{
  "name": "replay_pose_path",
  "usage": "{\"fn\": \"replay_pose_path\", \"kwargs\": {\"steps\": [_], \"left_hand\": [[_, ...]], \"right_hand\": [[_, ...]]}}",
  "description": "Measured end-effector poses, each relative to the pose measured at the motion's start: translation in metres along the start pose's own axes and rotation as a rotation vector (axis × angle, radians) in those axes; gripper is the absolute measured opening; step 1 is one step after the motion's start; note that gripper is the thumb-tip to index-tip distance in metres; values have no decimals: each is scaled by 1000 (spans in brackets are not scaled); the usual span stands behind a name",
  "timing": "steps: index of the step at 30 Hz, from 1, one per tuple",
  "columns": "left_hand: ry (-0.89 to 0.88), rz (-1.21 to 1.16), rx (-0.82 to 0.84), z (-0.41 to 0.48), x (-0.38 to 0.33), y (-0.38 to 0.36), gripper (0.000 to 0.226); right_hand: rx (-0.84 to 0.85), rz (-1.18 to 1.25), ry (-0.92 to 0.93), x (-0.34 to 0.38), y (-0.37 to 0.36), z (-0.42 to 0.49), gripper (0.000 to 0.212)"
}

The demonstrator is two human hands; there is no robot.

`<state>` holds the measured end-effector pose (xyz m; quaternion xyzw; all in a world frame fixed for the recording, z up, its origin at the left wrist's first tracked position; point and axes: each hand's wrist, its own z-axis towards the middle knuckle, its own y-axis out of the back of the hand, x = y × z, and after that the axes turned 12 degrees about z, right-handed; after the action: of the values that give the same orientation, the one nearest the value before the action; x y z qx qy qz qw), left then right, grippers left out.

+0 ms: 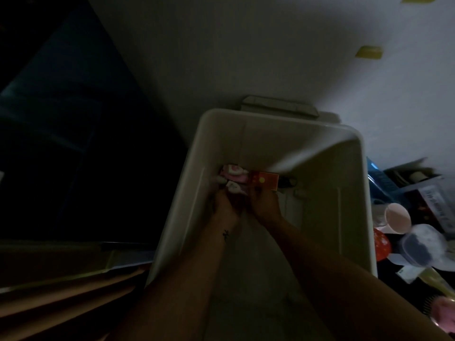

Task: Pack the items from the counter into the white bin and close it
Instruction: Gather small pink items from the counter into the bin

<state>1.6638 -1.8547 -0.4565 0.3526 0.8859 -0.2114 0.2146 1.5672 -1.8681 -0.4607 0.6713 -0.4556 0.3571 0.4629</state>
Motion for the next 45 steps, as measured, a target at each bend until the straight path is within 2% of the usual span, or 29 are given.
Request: {"fn": "replay_pose_path", "kwargs": {"steps": [3,4,6,8,10,11,12,14,15,19,23,26,30,33,37,42,45], "left_hand": [[-34,-167,59,12,2,0,41],[-42,-135,-11,12,3,0,40],[-39,-126,-49,18,4,3,37],[-28,-174,5,18,4,4,37],[-26,-221,30,20,3,4,39],[-49,-244,31,23,5,5,40],[-73,-243,21,20,5,3,40],[-93,-279,49,20,7,3,40],[-96,-293,87,20,9,3,41],[-100,-366,240,16,11,-1,47],[-94,-332,275,16,11,-3,54],[-45,-304,228,13,8,-3,38],[-33,-255,157,8,12,-3,45],[11,-115,46,-2,14,2,30],[22,-19,78,-21,11,-4,35],[-37,103,94,-42,16,-12,31],[-105,186,122,-63,18,-20,24]], "right_hand": [[-67,-91,-118,2,7,4,48],[-77,-52,-141,3,7,8,47],[-26,211,-167,8,5,13,39],[-7,404,-114,13,5,15,30],[23,350,-76,15,7,18,15],[43,245,-67,14,9,21,7],[71,129,-51,9,10,26,9],[106,-47,-32,4,10,31,33],[108,-80,-27,3,8,32,37],[83,-41,109,8,1,34,26],[39,34,107,6,-3,34,26],[29,54,133,4,-2,33,21],[-4,220,206,13,7,18,29],[28,152,160,12,15,10,27],[23,113,123,11,29,-3,37],[31,110,61,25,49,-21,29],[131,90,48,35,60,-38,30]]}}
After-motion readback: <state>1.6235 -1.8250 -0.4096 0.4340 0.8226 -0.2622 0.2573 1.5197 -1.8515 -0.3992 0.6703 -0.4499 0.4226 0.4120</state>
